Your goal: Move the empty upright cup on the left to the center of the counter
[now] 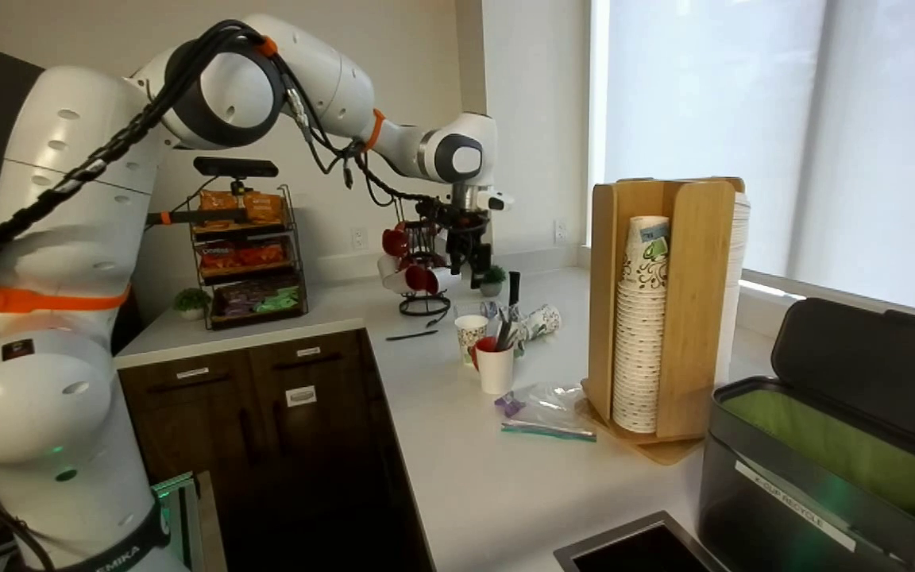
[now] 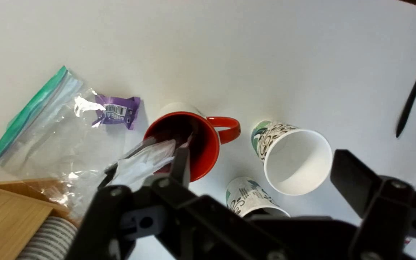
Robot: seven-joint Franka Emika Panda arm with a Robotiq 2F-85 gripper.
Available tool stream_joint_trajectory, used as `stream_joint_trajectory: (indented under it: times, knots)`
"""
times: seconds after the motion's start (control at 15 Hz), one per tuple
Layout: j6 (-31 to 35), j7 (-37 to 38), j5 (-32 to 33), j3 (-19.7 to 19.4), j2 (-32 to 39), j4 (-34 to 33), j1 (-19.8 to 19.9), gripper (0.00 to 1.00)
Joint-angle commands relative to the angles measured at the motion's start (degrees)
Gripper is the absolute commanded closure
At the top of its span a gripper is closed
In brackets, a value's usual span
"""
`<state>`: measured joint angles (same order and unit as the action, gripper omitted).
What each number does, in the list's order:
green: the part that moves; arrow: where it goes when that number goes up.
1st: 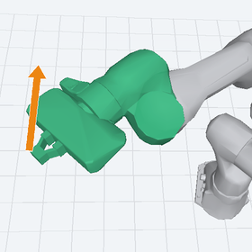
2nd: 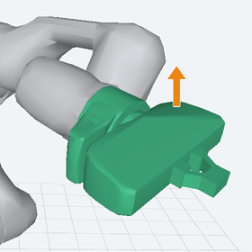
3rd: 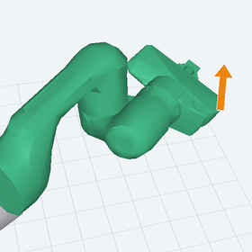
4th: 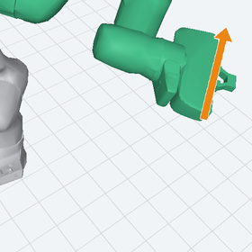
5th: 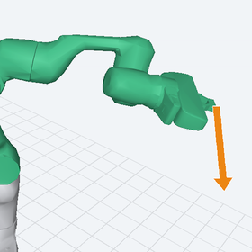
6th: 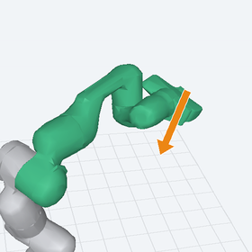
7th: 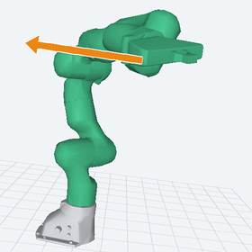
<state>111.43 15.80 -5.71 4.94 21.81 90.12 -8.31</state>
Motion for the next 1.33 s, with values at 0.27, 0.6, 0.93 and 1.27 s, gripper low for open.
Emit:
stream_joint_trajectory:
  times: [0.27,0.6,0.93,1.27]
  knots:
    - [-1.1,-1.4,0.0,0.2,8.3,-6.6,-1.5,0.0]
    - [0.0,-1.3,-0.2,0.3,13.4,-11.2,-2.1,0.0]
    - [11.5,0.2,1.3,-0.5,17.3,-11.1,-3.7,0.0]
    - [16.4,1.0,2.3,-0.8,18.9,-9.8,-5.9,0.0]
